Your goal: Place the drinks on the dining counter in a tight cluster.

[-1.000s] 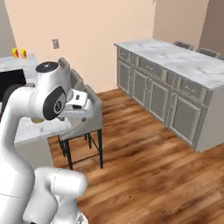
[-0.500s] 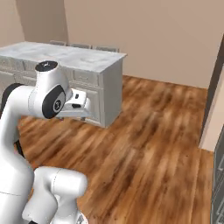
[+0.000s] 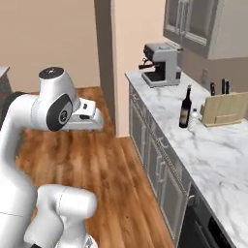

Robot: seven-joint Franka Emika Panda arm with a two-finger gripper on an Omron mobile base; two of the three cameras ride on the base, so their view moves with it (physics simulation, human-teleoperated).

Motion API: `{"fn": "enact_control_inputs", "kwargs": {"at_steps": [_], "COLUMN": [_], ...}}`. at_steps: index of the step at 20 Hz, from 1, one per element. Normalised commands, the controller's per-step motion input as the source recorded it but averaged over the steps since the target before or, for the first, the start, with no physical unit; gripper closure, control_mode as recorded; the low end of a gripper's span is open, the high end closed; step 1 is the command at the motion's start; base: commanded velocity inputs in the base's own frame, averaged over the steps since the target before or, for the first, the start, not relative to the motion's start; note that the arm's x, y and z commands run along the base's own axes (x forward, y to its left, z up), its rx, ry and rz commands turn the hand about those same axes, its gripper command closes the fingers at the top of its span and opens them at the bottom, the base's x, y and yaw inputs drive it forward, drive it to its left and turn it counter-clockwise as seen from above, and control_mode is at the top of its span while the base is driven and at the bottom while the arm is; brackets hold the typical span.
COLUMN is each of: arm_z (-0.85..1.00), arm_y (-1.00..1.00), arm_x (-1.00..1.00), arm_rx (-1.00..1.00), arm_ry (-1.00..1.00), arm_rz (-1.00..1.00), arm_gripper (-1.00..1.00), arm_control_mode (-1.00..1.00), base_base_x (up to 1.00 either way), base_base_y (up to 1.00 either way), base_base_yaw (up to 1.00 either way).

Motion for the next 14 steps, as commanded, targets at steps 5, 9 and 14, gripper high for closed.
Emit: {"fn": "enact_control_inputs", "kwargs": {"at_steps": [5, 9, 14], "arm_z": [0.00, 0.00, 0.00], "arm_y": [0.00, 0.00, 0.00], "arm_x": [0.00, 0.00, 0.00], "arm_rx": [0.00, 0.00, 0.00], "arm_ry": [0.00, 0.00, 0.00], "arm_rz": [0.00, 0.00, 0.00], "arm_gripper": [-1.00, -1.00, -1.00], "arm_control_mode": [1.00, 1.00, 1.00], "base_base_x": [0.26, 0.85, 1.00], "base_base_y": [0.26, 0.75, 0.96], "base_base_yaw": [-0.95, -0.65, -0.38]}}
